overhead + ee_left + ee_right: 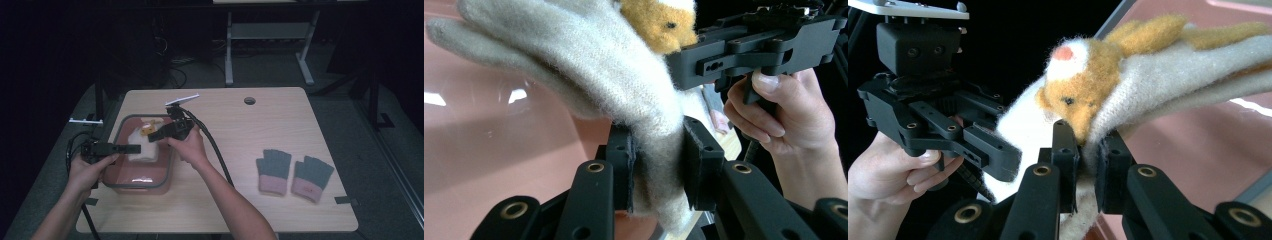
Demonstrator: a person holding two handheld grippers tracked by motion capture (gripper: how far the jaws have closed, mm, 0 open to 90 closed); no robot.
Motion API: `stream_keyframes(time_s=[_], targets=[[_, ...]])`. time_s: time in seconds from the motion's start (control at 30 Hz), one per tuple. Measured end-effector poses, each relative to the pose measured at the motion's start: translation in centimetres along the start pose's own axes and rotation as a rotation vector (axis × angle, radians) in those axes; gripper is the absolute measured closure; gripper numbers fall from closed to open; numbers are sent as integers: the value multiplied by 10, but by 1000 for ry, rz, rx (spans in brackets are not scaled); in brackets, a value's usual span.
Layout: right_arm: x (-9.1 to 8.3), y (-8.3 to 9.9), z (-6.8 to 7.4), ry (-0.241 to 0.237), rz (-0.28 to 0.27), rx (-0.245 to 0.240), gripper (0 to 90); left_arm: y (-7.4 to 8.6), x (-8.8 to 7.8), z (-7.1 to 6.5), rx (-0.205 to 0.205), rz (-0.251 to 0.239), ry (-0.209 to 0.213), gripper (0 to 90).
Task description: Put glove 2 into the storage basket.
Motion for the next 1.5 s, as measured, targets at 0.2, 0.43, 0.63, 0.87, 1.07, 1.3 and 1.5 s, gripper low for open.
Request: stream_keyframes(time_s=[0.2,0.43,0.63,0.87,1.07,1.3,1.5], targets=[[10,1,-7,3,17,14,812,2,2,8,-21,13,-20,694],[19,4,-15,15,36,27,811,5,6,17,-40,30,-30,694],[26,8,-20,25,54,40,804,9,8,24,-52,47,-47,694],[35,13,-26,58,89,49,791,15,13,32,-57,71,-78,694],[38,16,-28,87,113,50,769,17,16,35,-64,82,-91,694],[34,18,-31,137,131,35,737,20,20,39,-77,99,-111,694],[28,20,-32,166,145,23,719,22,24,40,-70,113,-119,694]])
Point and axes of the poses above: each handheld gripper's, and its own axes: x roughly forward along the jaws, y roughly out of its underside, z roughly to its left, the point moved 7 cm from there along x, roughly forward along the jaws, and after that the axes turned 3 degrees about z, right-handed, at the moved point
